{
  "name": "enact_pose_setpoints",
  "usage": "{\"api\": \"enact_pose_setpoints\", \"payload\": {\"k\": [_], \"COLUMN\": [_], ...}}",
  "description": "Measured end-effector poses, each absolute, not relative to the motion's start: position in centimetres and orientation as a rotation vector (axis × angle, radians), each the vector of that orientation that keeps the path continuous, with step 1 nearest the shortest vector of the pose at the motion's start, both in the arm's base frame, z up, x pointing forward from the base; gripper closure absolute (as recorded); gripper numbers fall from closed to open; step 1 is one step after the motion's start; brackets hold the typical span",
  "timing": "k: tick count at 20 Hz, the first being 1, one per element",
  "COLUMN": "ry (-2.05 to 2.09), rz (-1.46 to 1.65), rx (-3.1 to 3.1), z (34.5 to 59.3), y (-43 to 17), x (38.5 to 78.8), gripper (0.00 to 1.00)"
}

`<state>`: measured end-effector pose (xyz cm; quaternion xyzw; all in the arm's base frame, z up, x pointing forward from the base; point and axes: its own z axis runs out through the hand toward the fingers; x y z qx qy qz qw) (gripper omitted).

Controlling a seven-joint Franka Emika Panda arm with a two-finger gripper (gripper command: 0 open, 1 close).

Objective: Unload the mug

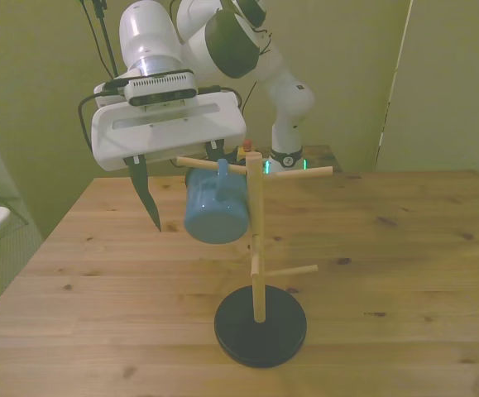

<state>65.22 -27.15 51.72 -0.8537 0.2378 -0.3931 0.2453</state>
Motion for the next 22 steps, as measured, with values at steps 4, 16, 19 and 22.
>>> {"api": "enact_pose_setpoints", "payload": {"k": [4, 16, 19, 22], "ry": [0.648, 0.642, 0.640, 0.638], "rz": [-1.072, -1.058, -1.059, -1.067], "rx": [-2.330, -2.336, -2.337, -2.329], "z": [51.80, 52.02, 52.05, 52.46], "y": [-27.20, -27.29, -27.41, -27.57], "x": [65.22, 65.21, 65.16, 64.99], "gripper": [1.00, 1.00, 1.00, 1.00]}}
